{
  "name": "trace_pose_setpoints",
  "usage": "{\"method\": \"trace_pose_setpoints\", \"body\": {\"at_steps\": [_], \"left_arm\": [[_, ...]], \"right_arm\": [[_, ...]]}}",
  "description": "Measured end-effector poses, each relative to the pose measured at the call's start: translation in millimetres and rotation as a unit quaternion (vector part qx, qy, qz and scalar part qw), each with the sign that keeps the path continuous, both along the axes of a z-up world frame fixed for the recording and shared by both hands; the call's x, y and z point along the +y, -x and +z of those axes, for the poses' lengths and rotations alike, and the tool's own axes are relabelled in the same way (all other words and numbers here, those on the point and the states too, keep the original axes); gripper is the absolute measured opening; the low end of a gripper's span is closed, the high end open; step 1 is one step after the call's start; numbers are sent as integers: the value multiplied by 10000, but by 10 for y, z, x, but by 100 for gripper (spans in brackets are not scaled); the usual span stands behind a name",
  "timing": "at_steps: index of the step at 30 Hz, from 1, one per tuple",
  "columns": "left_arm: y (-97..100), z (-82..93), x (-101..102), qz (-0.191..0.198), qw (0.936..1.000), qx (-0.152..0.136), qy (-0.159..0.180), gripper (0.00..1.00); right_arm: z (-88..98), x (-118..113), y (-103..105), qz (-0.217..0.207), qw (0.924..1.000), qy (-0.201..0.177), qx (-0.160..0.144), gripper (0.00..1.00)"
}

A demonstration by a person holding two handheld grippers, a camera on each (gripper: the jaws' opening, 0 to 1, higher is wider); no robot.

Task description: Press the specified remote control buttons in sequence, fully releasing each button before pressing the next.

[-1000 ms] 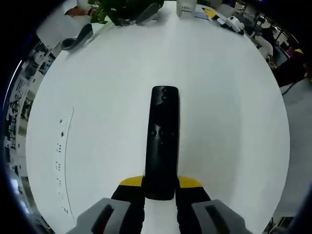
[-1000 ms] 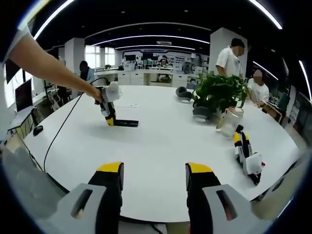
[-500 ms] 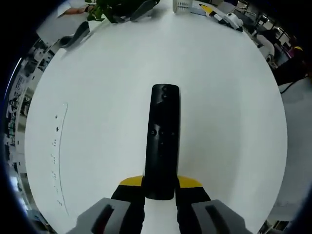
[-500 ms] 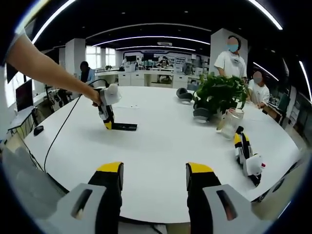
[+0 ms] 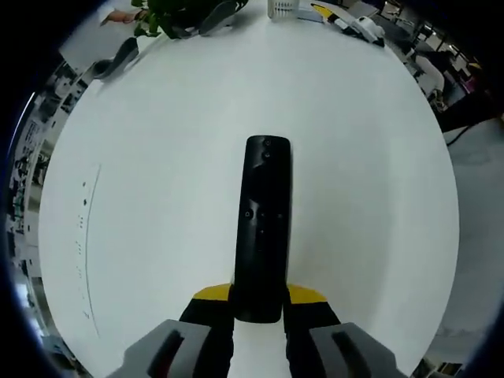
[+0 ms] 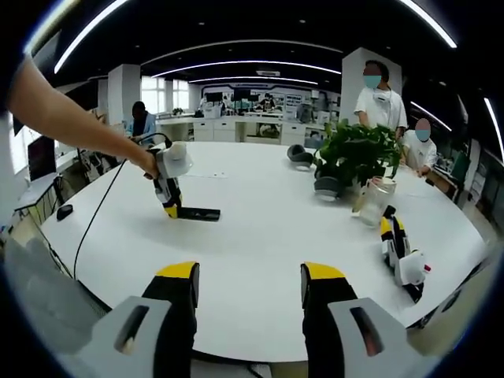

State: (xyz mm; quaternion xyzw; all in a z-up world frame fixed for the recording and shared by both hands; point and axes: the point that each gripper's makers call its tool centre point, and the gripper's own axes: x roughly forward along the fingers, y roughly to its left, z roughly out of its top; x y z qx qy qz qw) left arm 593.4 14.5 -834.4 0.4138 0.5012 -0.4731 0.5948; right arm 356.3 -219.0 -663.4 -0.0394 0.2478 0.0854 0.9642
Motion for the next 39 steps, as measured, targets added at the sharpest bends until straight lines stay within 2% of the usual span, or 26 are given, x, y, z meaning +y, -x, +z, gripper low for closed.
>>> {"method": "trace_pose_setpoints", "body": {"at_steps": [8,24,39], "left_arm": [[172,-8,-4,-59,9998,9,-188,23],[483,-3,20,21,9999,-1,-133,23],[727,-4,28,0,9998,21,-217,23]], "right_arm": [[6,7,3,18,10000,-21,-7,54],[81,3,3,12,9997,-137,-187,54],[110,12,6,60,9995,-177,-258,52]]}}
